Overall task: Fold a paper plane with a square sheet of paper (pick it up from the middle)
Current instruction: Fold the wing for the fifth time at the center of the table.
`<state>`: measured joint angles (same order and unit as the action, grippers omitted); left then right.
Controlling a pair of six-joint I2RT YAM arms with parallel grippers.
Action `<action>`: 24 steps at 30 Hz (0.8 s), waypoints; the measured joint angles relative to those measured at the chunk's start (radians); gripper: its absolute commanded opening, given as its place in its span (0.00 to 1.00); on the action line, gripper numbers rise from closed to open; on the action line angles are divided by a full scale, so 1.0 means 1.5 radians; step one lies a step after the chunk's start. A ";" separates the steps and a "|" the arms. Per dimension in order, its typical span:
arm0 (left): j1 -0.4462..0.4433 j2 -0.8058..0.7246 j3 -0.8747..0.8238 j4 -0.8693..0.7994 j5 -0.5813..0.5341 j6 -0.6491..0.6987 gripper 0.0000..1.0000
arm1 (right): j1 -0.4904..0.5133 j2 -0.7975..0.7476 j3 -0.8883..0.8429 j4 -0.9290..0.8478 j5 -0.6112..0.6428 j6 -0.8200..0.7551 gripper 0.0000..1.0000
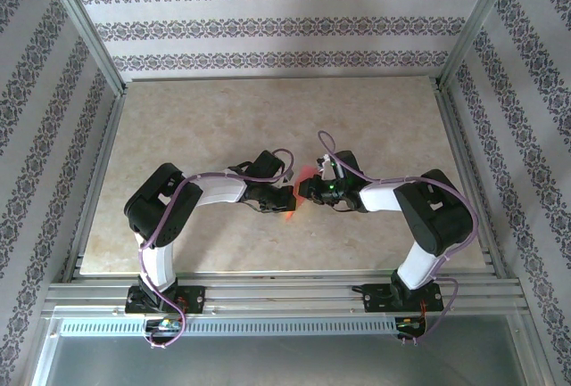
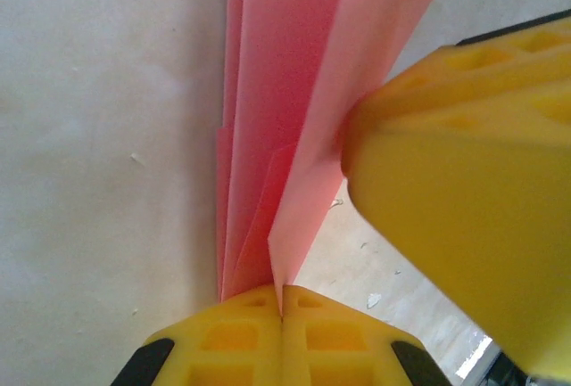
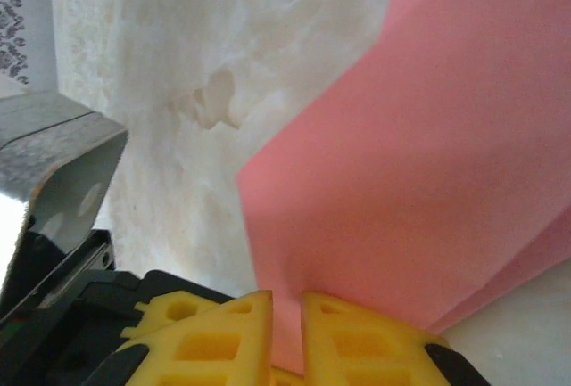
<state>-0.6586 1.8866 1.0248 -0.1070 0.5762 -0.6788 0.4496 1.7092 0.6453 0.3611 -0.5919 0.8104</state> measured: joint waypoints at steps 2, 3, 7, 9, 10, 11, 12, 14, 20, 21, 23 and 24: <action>0.000 0.001 0.003 -0.005 0.000 0.000 0.04 | 0.000 0.001 0.000 -0.004 0.007 0.001 0.17; 0.000 0.001 0.006 -0.009 0.000 0.000 0.05 | -0.001 0.001 0.000 -0.006 0.012 0.001 0.17; 0.000 0.004 0.010 -0.014 0.000 0.000 0.06 | -0.001 0.002 0.000 -0.013 0.025 0.001 0.17; 0.000 0.006 0.011 -0.014 0.000 0.000 0.06 | -0.002 0.003 -0.001 -0.016 0.033 0.003 0.17; 0.000 0.007 0.012 -0.014 0.000 0.000 0.07 | -0.002 0.004 -0.001 -0.017 0.036 0.003 0.17; 0.000 0.007 0.013 -0.016 0.000 0.000 0.07 | -0.002 0.004 -0.002 -0.018 0.039 0.003 0.17; 0.000 0.007 0.014 -0.017 0.000 0.000 0.07 | -0.002 0.004 -0.004 -0.019 0.041 0.004 0.17; 0.000 0.008 0.015 -0.019 0.000 0.000 0.07 | -0.002 0.004 -0.005 -0.020 0.046 0.005 0.17; 0.000 0.008 0.015 -0.019 0.000 -0.001 0.11 | -0.002 0.005 -0.005 -0.026 0.054 0.013 0.17; 0.001 0.008 0.015 -0.019 -0.001 -0.002 0.12 | -0.002 0.005 -0.005 -0.027 0.055 0.014 0.17; 0.001 0.008 0.015 -0.020 -0.001 -0.003 0.13 | -0.002 0.005 -0.005 -0.028 0.058 0.016 0.17; 0.001 0.008 0.015 -0.021 -0.001 -0.003 0.13 | -0.002 0.005 -0.005 -0.029 0.058 0.016 0.17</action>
<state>-0.6579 1.8984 1.0477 -0.1383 0.5747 -0.6827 0.4469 1.7161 0.6384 0.3172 -0.5041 0.8345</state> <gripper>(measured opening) 0.129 0.168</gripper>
